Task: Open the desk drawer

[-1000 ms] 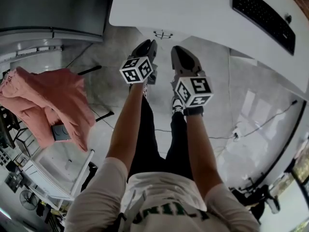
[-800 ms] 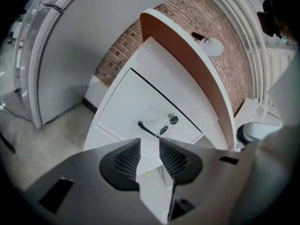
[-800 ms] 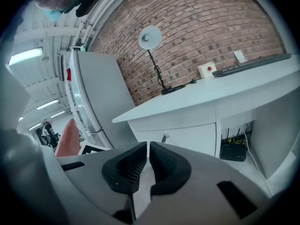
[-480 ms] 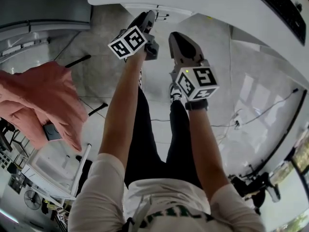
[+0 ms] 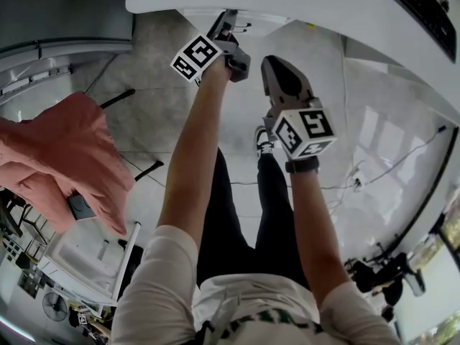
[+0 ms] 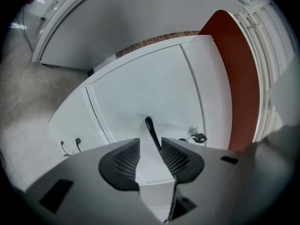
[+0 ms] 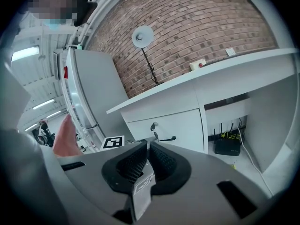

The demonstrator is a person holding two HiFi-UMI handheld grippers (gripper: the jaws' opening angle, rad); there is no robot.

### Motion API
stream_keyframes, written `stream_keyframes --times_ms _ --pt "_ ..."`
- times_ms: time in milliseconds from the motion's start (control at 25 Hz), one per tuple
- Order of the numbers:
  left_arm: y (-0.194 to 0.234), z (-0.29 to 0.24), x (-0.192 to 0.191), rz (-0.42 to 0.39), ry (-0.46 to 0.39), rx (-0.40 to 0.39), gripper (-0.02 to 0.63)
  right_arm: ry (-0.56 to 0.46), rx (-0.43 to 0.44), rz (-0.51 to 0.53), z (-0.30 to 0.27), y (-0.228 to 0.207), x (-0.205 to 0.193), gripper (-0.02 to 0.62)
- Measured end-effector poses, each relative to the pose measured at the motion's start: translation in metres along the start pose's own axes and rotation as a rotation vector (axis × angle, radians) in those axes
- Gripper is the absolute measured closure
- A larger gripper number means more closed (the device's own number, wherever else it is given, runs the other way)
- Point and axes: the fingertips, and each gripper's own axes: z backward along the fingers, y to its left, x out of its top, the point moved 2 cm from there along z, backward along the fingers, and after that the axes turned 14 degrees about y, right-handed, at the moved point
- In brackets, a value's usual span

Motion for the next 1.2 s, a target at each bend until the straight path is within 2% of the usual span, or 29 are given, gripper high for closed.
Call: stream_keyframes --times_ms 160,280,440,600,880,1040,1200 --pt "-0.003 -0.012 0.003 0.064 -0.023 -0.041 0.477 -0.003 -0.003 -0.005 0.000 -0.002 0.004 0.594" --pt "-0.007 -0.014 0.005 0.134 -0.020 -0.107 0.551 -0.011 -0.004 -0.019 -0.001 0.000 0.006 0.594" --pt "-0.008 -0.013 0.006 0.226 -0.017 -0.187 0.581 -0.031 -0.007 -0.027 -0.003 -0.005 0.014 0.594" --pt "-0.010 -0.016 0.003 0.233 -0.006 -0.217 0.583 -0.038 -0.022 -0.039 -0.007 -0.011 0.014 0.594" --pt "-0.012 -0.013 0.005 0.226 -0.043 -0.244 0.588 -0.027 -0.061 -0.032 -0.010 -0.017 0.005 0.594" --pt "-0.017 -0.011 0.005 0.249 -0.065 -0.266 0.589 -0.030 -0.070 -0.022 -0.009 -0.017 0.005 0.594" --pt "-0.014 -0.008 0.003 0.256 -0.067 -0.251 0.589 -0.044 -0.070 -0.019 -0.007 -0.018 0.008 0.594"
